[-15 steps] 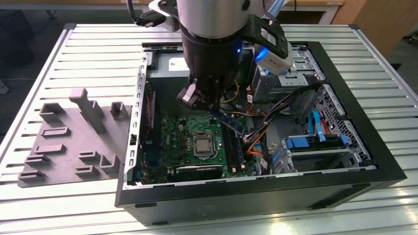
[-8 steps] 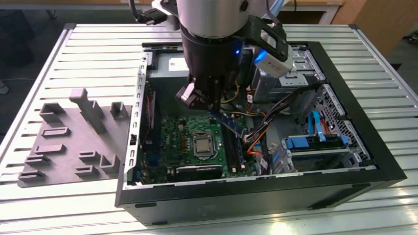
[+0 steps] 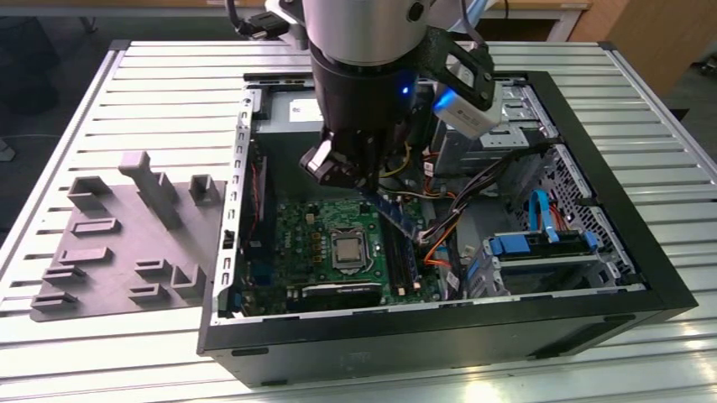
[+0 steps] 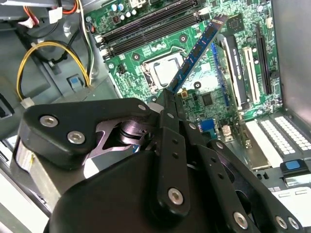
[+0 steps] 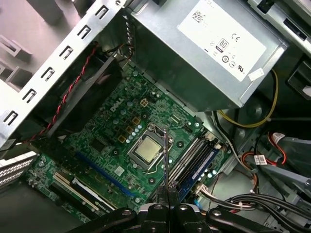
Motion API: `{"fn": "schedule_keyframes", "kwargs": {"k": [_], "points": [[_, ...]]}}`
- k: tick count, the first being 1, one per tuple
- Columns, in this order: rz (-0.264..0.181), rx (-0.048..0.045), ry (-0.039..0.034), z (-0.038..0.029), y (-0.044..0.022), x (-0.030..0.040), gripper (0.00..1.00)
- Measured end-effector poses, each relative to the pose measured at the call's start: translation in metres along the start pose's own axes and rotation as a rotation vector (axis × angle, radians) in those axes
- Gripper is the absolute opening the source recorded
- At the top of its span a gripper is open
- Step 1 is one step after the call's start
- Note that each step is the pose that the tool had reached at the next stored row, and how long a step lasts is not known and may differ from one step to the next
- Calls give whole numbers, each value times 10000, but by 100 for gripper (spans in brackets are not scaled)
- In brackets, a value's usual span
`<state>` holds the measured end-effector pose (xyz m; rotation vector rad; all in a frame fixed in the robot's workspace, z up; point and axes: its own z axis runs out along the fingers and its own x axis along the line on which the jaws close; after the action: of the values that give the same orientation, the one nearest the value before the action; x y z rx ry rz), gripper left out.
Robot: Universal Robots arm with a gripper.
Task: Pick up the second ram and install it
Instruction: 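Insert the second ram into the second slot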
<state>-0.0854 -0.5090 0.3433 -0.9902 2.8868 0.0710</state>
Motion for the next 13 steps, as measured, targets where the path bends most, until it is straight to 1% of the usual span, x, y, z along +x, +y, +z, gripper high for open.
{"fn": "schedule_keyframes", "kwargs": {"k": [13], "points": [[981, 98, -15, 1, 0, 0, 12]]}}
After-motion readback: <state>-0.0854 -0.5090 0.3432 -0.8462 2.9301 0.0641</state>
